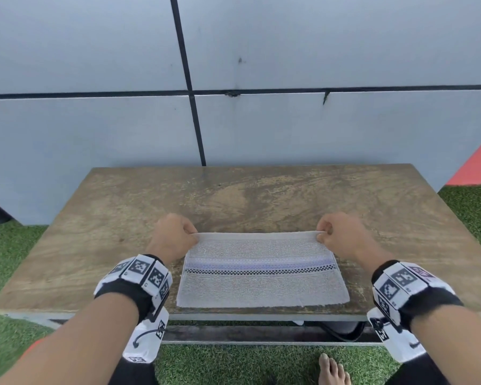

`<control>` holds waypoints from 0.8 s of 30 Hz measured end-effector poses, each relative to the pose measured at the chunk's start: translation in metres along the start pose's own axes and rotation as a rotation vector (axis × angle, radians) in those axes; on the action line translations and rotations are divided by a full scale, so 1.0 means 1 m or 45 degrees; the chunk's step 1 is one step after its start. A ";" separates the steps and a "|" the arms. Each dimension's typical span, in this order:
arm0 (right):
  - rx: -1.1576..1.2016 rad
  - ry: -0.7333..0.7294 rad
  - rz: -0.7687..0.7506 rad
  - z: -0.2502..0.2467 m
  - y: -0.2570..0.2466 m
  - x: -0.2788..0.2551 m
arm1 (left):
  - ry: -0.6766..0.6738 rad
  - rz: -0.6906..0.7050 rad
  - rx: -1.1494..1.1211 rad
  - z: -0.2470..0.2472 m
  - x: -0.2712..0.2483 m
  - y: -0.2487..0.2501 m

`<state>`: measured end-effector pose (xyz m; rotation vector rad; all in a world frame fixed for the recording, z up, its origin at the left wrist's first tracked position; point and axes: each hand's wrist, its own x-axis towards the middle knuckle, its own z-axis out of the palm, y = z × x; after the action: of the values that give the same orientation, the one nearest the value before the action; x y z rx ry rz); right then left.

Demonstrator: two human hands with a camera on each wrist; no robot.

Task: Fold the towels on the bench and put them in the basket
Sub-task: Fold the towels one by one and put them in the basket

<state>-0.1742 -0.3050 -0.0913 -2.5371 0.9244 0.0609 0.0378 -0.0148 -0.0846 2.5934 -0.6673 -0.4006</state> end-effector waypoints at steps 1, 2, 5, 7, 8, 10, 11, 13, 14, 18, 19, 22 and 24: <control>-0.002 -0.004 -0.008 0.000 0.000 0.000 | -0.005 0.003 0.013 0.000 0.001 0.000; -0.011 -0.011 -0.011 0.000 -0.001 0.000 | -0.015 0.009 0.027 0.001 0.002 -0.001; -0.092 -0.063 -0.002 -0.001 -0.004 -0.001 | -0.069 0.021 0.062 0.000 0.002 0.000; -0.143 -0.114 0.015 -0.003 -0.009 -0.004 | -0.116 0.024 0.118 -0.002 0.000 0.001; -0.154 -0.136 0.024 -0.004 -0.011 -0.005 | -0.135 0.027 0.150 -0.003 -0.001 0.002; -0.154 -0.149 0.026 -0.008 -0.013 -0.009 | -0.153 0.036 0.181 -0.006 -0.003 0.004; -0.143 -0.144 0.017 -0.010 -0.015 -0.010 | -0.144 0.051 0.182 -0.009 -0.004 0.005; -0.112 -0.101 -0.013 -0.018 -0.020 -0.014 | -0.111 0.104 0.171 -0.019 -0.006 0.008; -0.091 -0.051 -0.031 -0.024 -0.022 -0.016 | -0.086 0.139 0.165 -0.025 -0.007 0.012; 0.066 0.225 -0.078 -0.054 -0.030 -0.020 | 0.137 0.238 0.055 -0.061 -0.014 0.028; 0.101 0.316 -0.107 -0.062 -0.031 -0.021 | 0.218 0.262 0.019 -0.071 -0.017 0.032; 0.177 0.579 -0.235 -0.081 -0.034 -0.027 | 0.436 0.383 -0.056 -0.095 -0.026 0.041; 0.212 0.663 -0.314 -0.085 -0.033 -0.036 | 0.493 0.448 -0.078 -0.100 -0.034 0.040</control>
<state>-0.1900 -0.2961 0.0052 -2.5258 0.7416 -0.7484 0.0308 0.0042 0.0264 2.3332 -0.9244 0.1842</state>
